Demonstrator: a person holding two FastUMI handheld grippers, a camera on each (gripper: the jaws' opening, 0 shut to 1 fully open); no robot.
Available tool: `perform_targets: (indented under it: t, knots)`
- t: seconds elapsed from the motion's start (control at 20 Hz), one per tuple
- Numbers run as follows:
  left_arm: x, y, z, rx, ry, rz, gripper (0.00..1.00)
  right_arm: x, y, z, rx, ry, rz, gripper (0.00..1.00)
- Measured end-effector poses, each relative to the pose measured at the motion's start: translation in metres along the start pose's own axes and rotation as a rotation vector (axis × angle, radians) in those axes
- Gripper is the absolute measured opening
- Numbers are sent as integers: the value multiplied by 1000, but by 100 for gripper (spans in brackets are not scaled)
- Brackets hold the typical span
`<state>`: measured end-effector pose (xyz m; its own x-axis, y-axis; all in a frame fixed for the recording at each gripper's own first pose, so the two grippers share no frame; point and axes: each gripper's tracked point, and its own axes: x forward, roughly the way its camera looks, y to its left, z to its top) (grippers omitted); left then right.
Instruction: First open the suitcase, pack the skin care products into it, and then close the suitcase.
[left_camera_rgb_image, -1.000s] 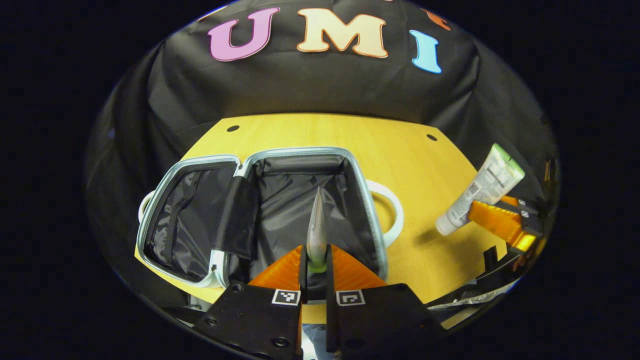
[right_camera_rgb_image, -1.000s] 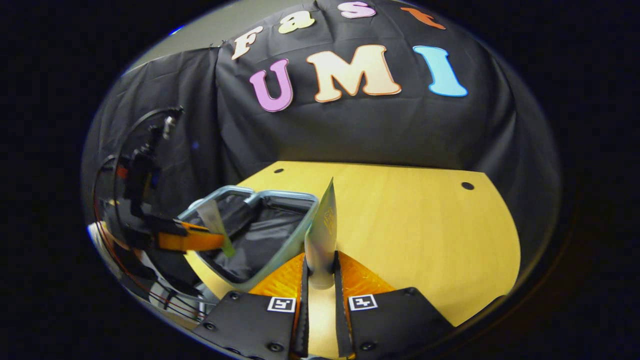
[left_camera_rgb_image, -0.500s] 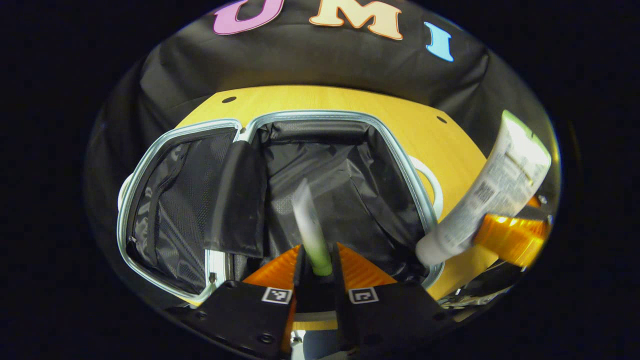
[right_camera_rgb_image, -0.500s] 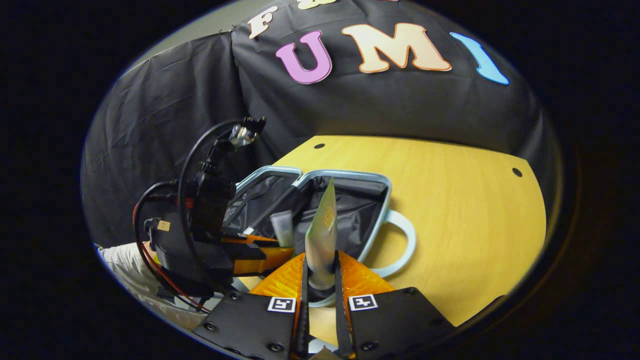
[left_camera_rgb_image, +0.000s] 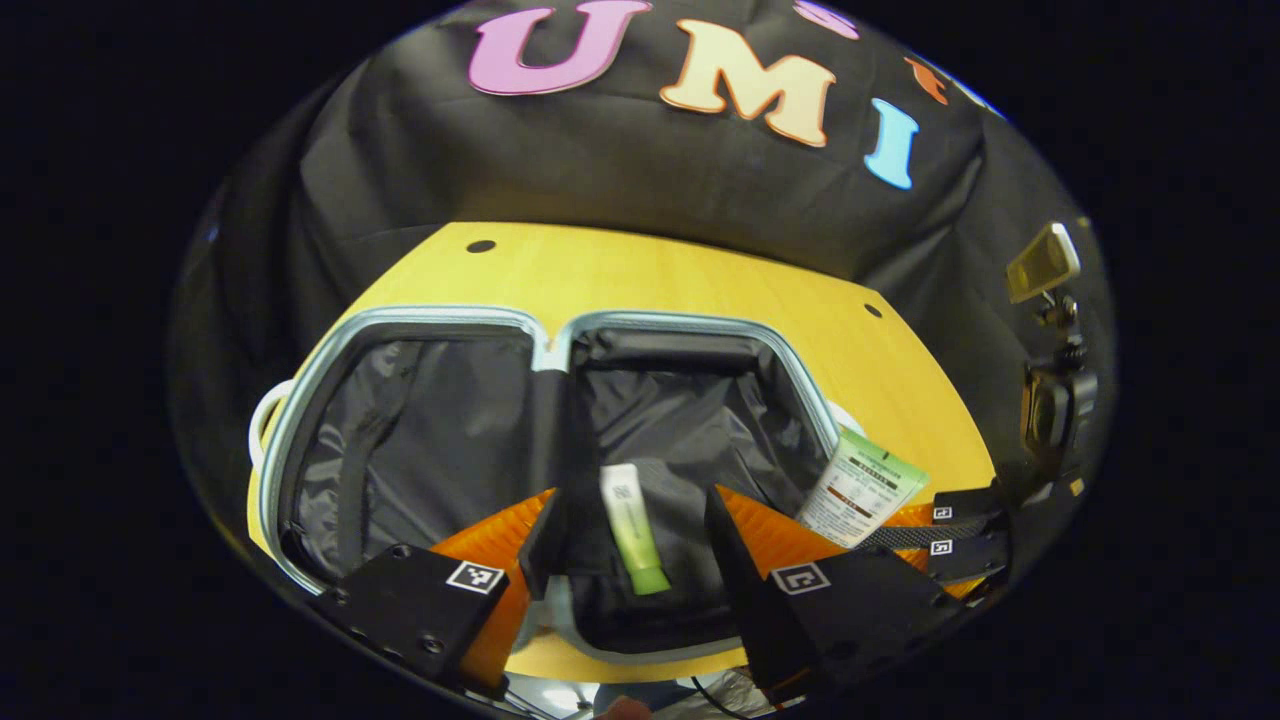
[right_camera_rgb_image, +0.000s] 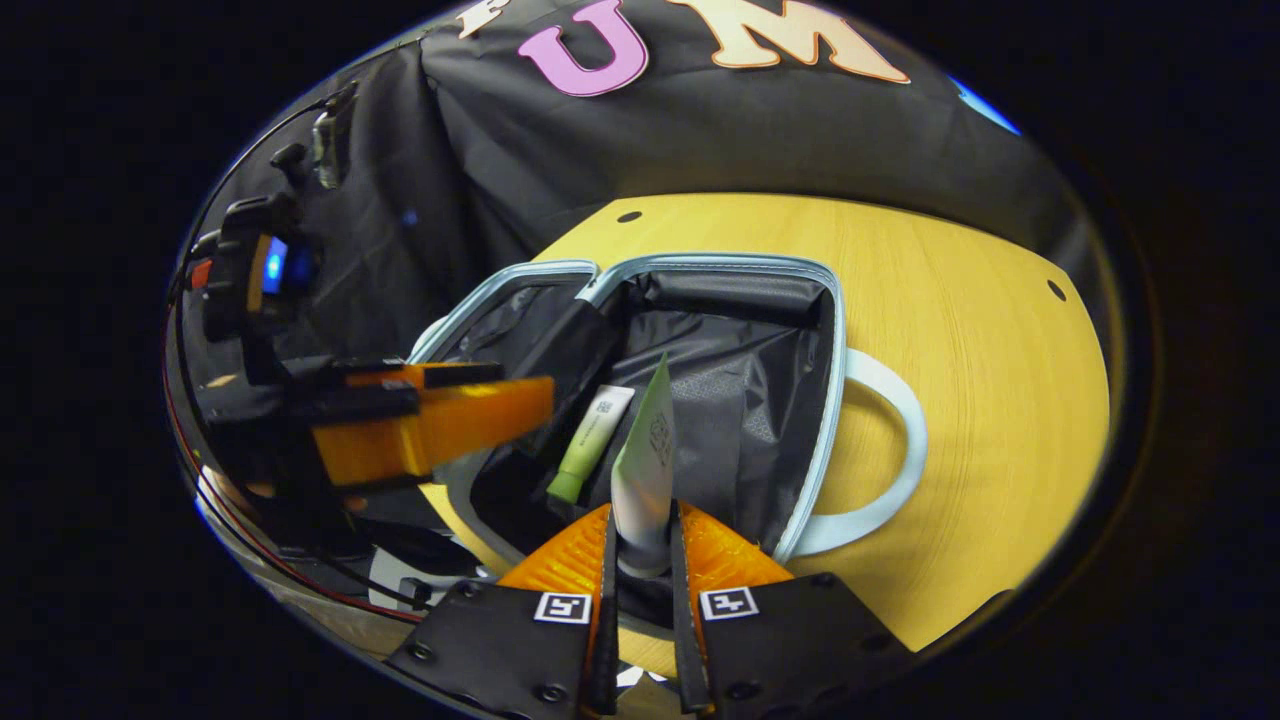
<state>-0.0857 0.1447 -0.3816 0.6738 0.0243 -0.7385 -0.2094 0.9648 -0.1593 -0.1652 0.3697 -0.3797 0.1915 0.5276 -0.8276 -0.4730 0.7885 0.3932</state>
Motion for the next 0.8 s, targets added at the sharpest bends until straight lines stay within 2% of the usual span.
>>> perform_targets:
  t: [0.1, 0.15, 0.3, 0.35, 0.4, 0.55, 0.6, 0.65, 0.8]
  knots:
    - [-4, 31, 9, -23, -18, 36, 92, 4, 2, 7, 15, -21, -15, 28]
    - [-5, 48, 15, -34, -28, 58, 93, 3, 4, 15, 30, -48, -15, 29]
    - [-16, 103, 30, -66, -55, 128, 93, 5, 12, 37, 54, -132, -7, 70]
    - [-22, 122, 36, -74, -67, 157, 96, -8, 13, 51, 53, -164, -14, 84]
    - [-28, 143, 41, -83, -76, 186, 93, -10, 14, 61, 53, -193, -16, 98]
    - [-40, 199, 52, -116, -93, 258, 93, -17, 10, 86, 64, -262, -42, 98]
    - [-44, 218, 54, -124, -94, 283, 97, -20, 8, 91, 72, -276, -50, 98]
    - [-46, 235, 55, -128, -93, 308, 93, -22, 5, 96, 80, -289, -62, 98]
    - [-50, 281, 50, -129, -72, 381, 93, -34, -15, 110, 104, -340, -117, 98]
